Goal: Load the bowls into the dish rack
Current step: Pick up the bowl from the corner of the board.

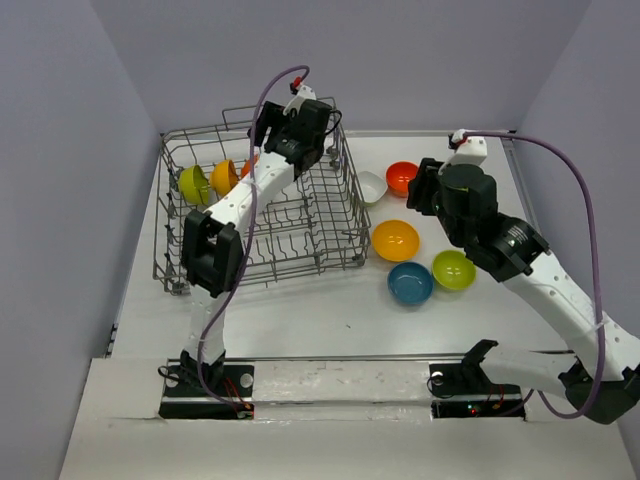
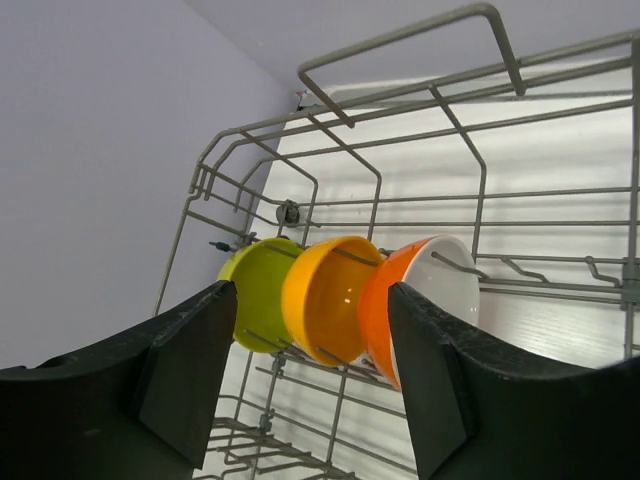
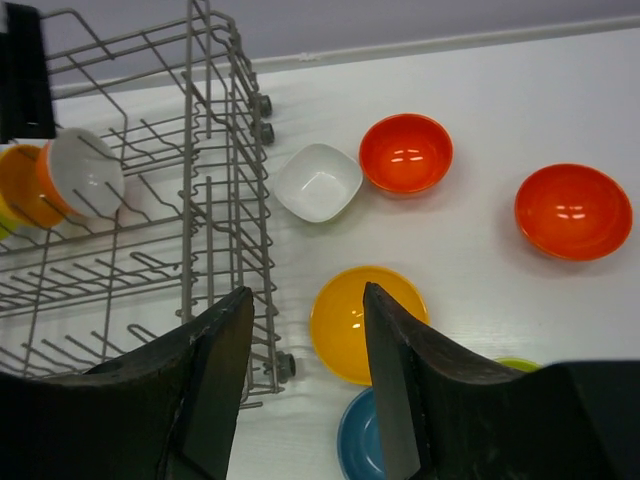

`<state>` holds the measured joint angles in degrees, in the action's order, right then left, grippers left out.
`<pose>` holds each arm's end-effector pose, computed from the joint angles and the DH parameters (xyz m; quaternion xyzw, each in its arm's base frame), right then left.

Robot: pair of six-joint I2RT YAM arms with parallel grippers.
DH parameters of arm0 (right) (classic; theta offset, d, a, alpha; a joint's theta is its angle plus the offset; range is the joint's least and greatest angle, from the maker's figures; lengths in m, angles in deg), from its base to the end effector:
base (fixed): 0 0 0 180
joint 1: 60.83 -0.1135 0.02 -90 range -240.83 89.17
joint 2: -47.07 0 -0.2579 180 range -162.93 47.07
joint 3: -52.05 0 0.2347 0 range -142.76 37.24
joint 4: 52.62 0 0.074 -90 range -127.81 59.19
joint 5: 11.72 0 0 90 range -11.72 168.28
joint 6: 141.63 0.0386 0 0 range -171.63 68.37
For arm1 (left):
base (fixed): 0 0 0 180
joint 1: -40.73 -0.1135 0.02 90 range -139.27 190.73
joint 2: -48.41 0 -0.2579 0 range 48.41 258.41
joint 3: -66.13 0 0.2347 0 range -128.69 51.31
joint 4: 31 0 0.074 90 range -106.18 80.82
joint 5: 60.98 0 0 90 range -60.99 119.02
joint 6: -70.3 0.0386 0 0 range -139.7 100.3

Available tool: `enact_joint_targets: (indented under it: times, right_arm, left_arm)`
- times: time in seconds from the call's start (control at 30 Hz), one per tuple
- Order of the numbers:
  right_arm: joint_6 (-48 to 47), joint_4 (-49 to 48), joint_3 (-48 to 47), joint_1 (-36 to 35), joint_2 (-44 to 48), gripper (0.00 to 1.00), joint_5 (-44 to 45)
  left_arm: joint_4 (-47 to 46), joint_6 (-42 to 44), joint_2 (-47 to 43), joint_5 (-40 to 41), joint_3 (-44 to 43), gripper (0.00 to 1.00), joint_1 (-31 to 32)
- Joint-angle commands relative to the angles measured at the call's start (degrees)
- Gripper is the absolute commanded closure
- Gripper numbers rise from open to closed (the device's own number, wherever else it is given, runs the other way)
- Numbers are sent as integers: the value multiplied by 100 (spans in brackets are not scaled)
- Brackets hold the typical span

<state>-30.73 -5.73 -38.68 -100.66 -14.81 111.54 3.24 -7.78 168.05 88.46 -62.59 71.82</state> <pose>0.1710 0.1151 0.4213 0.0383 0.7925 0.0847 0.6028 0.4146 -0.2112 0.3349 0.0215 0.7795 0.3351 0.5288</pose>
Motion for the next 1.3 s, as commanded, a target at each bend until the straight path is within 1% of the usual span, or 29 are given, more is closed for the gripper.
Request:
enact_joint_targets:
  times: [0.0, 0.03, 0.1, 0.13, 0.17, 0.2, 0.27, 0.3, 0.33, 0.43, 0.5, 0.53, 0.57, 0.6, 0.63, 0.7, 0.77, 0.87, 0.93, 1.03, 1.27]
  right_arm:
    - [27, -185, -405, -51, -349, 45, 777]
    - [28, -175, -519, -51, -446, 44, 909]
    - [28, -158, -826, 10, -762, 43, 1304]
    - [36, -158, -932, 72, -990, 43, 1402]
    - [54, -158, -1029, 290, -1114, 43, 1455]
    - [80, -158, -1134, 292, -1228, 43, 1456]
    - [203, -166, -1390, 870, -1535, 43, 1018]
    - [256, -166, -1469, 1090, -1641, 43, 633]
    - [343, -166, -1539, 1492, -1764, 43, 482]
    - [414, -184, -1872, 2047, -2335, 43, 94]
    - [423, -193, -2040, 2268, -2678, 43, -81]
    - [432, -184, -2137, 2374, -3036, 43, -335]
    - [449, -175, -2242, 2558, -3222, 43, -468]
    - [458, -184, -2460, 2638, -3398, 43, -704]
    - [467, -167, -2602, 2700, -3792, 43, -811]
    - [458, -114, -2927, 2823, -4207, 44, -987]
    - [449, -53, -3445, 2875, -4794, 44, -1224]
    - [432, 193, -4254, 2928, -5515, 44, -1313]
    - [423, 351, -4753, 2998, -5798, 44, -1339]
    - [475, 562, -5229, 3156, -6255, 44, -1479]
    - [529, 616, -5240, 3272, -6722, 44, -1673]
  left_arm:
    - [632, -778, -1002, -231, -238, 25, 99]
    - [790, -875, -1273, -318, -176, 25, 108]
    - [800, -1060, -1617, -607, 174, 25, 116]
    - [791, -1104, -1984, -687, 446, 25, 116]
    - [783, -1157, -2170, -888, 579, 25, 116]
    - [757, -1157, -2346, -890, 728, 25, 116]
    - [678, -1157, -2881, -1074, 1140, 25, 108]
    - [625, -1331, -3058, -1214, 1308, 25, 116]
    - [503, -1385, -3426, -1268, 1466, 25, 116]
    - [484, -1763, -3998, -1689, 2116, 24, 116]
    - [423, -1904, -4272, -1891, 2433, 24, 116]
    - [292, -1983, -4534, -2049, 2609, 24, 116]
    - [203, -2001, -4667, -2094, 2958, 24, 116]
    - [150, -2001, -4773, -2129, 3110, 24, 116]
    - [54, -2018, -4965, -2156, 3355, 24, 116]
    - [18, -2018, -5090, -2156, 3498, 23, 108]
    - [53, -2036, -5222, -2103, 3612, 23, 108]
    - [-26, -2001, -5389, -2068, 3735, 23, 108]
    - [-78, -1975, -5494, -2042, 3805, 23, 108]
    - [-140, -1975, -5591, -2015, 3902, 22, 108]
    - [-184, -1992, -5556, -2103, 3964, 22, 99]
